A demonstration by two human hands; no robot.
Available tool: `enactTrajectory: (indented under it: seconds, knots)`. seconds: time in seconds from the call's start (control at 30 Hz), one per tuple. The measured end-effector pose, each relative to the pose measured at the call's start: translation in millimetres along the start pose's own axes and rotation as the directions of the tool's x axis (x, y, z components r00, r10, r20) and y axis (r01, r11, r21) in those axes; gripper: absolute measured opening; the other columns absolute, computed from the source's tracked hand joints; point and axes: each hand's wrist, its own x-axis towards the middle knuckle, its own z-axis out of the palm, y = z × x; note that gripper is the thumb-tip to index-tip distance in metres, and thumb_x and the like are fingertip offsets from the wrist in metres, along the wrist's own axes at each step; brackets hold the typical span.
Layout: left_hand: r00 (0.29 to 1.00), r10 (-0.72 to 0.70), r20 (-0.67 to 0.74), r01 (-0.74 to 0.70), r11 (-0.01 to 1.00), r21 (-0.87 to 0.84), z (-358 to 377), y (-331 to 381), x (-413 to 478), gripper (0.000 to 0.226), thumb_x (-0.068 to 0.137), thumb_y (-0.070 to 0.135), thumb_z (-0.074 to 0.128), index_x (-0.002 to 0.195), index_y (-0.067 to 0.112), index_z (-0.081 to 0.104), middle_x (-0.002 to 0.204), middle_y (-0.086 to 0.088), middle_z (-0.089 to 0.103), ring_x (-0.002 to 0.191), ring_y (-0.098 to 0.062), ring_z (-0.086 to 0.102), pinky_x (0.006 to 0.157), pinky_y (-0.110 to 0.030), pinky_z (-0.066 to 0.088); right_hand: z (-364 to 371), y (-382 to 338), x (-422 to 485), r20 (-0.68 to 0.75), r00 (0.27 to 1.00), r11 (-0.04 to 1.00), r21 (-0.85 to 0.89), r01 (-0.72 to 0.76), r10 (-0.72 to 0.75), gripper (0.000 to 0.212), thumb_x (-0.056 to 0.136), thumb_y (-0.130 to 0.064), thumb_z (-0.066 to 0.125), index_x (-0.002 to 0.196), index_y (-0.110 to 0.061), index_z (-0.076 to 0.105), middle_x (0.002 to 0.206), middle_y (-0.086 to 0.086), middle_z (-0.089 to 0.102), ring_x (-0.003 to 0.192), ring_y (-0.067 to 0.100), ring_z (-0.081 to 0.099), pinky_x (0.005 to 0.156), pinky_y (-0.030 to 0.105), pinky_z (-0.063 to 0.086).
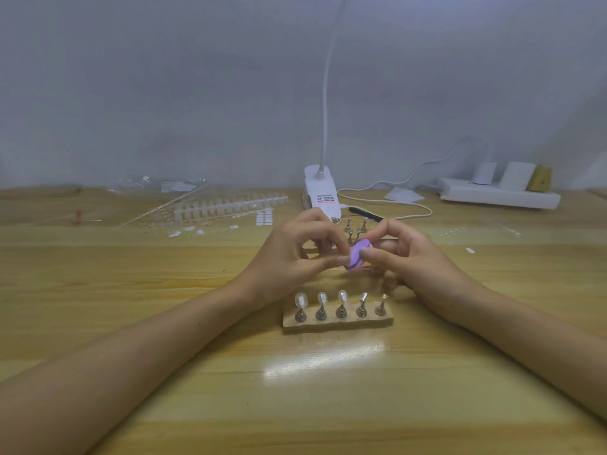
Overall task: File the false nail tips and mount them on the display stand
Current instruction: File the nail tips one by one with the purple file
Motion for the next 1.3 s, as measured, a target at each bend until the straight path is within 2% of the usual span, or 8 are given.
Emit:
enactTrajectory:
  seconds: [0.2, 0.33, 0.47, 0.57, 0.7, 0.8, 0.9, 1.3]
  knots:
    - [0.999, -0.009, -0.044, 0.008, 1.000, -0.018, -0.1, -0.4, 1.6, 0.004, 0.084, 0.007, 0.075, 0.083, 0.009, 0.071, 0.087, 0.000, 0.054, 0.073, -0.010, 0.055, 0.061, -0.007, 0.039, 3.3, -0.7, -2.8, 0.118, 0.993, 0.999, -0.044, 0.020, -0.015, 0.028, 0.081, -0.028, 0.072, 0.095, -0.012, 0.053, 0.093, 0.012, 0.077, 0.070, 0.015, 0.071, 0.047, 0.017, 0.043]
    - [1.000, -0.011, -0.017, 0.011, 1.000, -0.015, 0.7, -0.2, 1.4, 0.004, 0.082, 0.009, 0.076, 0.083, 0.008, 0.072, 0.087, -0.006, 0.053, 0.072, -0.008, 0.052, 0.059, -0.008, 0.038, 1.0, -0.2, -1.3, -0.039, 0.999, 0.999, 0.036, 0.016, -0.014, 0.028, 0.077, -0.028, 0.071, 0.094, -0.013, 0.055, 0.091, 0.009, 0.077, 0.066, 0.026, 0.060, 0.044, 0.021, 0.044]
    - [0.999, -0.018, -0.043, 0.017, 0.999, -0.033, 0.2, -0.3, 1.5, 0.004, 0.083, 0.007, 0.075, 0.083, 0.008, 0.071, 0.088, -0.002, 0.053, 0.072, -0.005, 0.053, 0.060, -0.007, 0.040, 4.2, -1.3, -4.6, 0.134, 0.991, 0.997, -0.068, 0.025, -0.016, 0.027, 0.080, -0.026, 0.072, 0.093, -0.012, 0.054, 0.093, 0.011, 0.078, 0.067, 0.016, 0.070, 0.048, 0.017, 0.044]
    - [1.000, -0.021, -0.018, 0.020, 1.000, -0.017, 1.2, -0.2, 1.7, 0.005, 0.082, 0.009, 0.076, 0.083, 0.007, 0.072, 0.088, -0.004, 0.053, 0.072, -0.005, 0.052, 0.058, -0.009, 0.039, 1.2, -1.4, -3.2, -0.012, 1.000, 1.000, -0.002, 0.013, -0.014, 0.030, 0.077, -0.029, 0.072, 0.094, -0.012, 0.054, 0.091, 0.010, 0.077, 0.058, 0.015, 0.061, 0.049, 0.025, 0.045]
    - [0.999, -0.027, -0.039, 0.025, 0.999, -0.036, 0.2, -0.2, 1.4, 0.005, 0.082, 0.008, 0.076, 0.082, 0.010, 0.071, 0.089, -0.005, 0.053, 0.072, -0.006, 0.052, 0.059, -0.008, 0.040, 5.0, -2.8, -3.8, 0.095, 0.995, 0.995, -0.096, 0.013, -0.004, 0.031, 0.080, -0.025, 0.071, 0.097, -0.006, 0.053, 0.093, 0.010, 0.078, 0.065, 0.017, 0.068, 0.046, 0.022, 0.044]
    - [0.999, -0.025, -0.032, 0.024, 0.999, -0.034, 0.3, -0.3, 1.4, 0.005, 0.082, 0.009, 0.076, 0.082, 0.011, 0.071, 0.089, -0.008, 0.053, 0.072, -0.005, 0.052, 0.057, -0.010, 0.039, 2.5, -2.8, -3.3, -0.019, 1.000, 1.000, 0.002, 0.002, -0.002, 0.026, 0.079, -0.024, 0.070, 0.094, -0.010, 0.054, 0.090, 0.010, 0.078, 0.064, 0.022, 0.062, 0.046, 0.021, 0.044]
    - [0.999, -0.022, -0.037, 0.021, 0.999, -0.031, 0.4, 0.4, 1.3, 0.006, 0.082, 0.008, 0.076, 0.081, 0.012, 0.071, 0.089, -0.008, 0.053, 0.072, -0.006, 0.051, 0.058, -0.009, 0.040, 4.5, -3.9, -4.4, 0.091, 0.996, 0.999, -0.049, 0.003, 0.002, 0.023, 0.083, -0.018, 0.071, 0.094, -0.009, 0.053, 0.090, 0.011, 0.078, 0.065, 0.019, 0.067, 0.047, 0.017, 0.045]
    - [0.999, -0.015, -0.035, 0.014, 0.999, -0.033, 0.3, -1.3, 2.3, 0.004, 0.082, 0.008, 0.076, 0.083, 0.007, 0.072, 0.088, -0.006, 0.053, 0.072, -0.007, 0.052, 0.058, -0.008, 0.039, 3.1, -2.8, -2.0, 0.019, 1.000, 1.000, 0.000, 0.007, -0.007, 0.031, 0.076, -0.028, 0.074, 0.093, -0.010, 0.054, 0.091, 0.010, 0.078, 0.070, 0.030, 0.065, 0.046, 0.021, 0.045]
